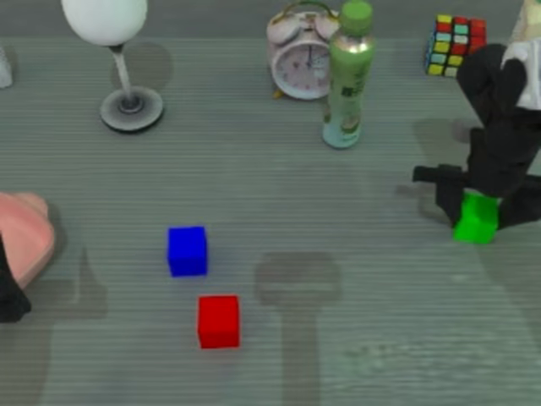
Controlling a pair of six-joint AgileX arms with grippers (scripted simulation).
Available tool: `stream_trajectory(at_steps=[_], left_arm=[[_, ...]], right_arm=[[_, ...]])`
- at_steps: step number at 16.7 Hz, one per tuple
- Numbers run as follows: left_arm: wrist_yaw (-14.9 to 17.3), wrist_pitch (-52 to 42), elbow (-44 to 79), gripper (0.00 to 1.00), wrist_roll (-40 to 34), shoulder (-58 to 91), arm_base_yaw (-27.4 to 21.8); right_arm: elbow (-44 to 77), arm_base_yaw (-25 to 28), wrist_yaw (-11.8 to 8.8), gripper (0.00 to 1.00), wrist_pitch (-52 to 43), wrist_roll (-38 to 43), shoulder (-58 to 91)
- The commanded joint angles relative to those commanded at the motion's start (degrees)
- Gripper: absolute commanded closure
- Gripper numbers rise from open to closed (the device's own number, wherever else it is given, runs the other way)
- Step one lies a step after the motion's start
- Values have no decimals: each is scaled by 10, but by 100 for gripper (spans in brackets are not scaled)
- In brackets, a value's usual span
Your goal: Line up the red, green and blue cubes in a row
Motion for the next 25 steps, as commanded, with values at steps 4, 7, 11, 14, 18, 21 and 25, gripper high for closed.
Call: stream_trajectory(at_steps=[4, 7, 11, 14, 18, 21, 25], left_arm=[[0, 0, 0, 0, 0, 0, 0], [0, 0, 0, 0, 0, 0, 0], [0, 0, 0, 0, 0, 0, 0], [0, 0, 0, 0, 0, 0, 0], [0, 0, 0, 0, 0, 0, 0], [0, 0, 0, 0, 0, 0, 0], [0, 0, 0, 0, 0, 0, 0]], right_arm=[[40, 2, 0, 100, -65, 0, -22], [74, 4, 0, 100, -124, -1, -46], [82, 5, 0, 100, -135, -1, -53], [82, 10, -1, 100, -135, 6, -50], [91, 94, 0, 100, -146, 68, -50], [95, 197, 0, 100, -158, 137, -52], [99, 331, 0, 100, -171, 227, -61]])
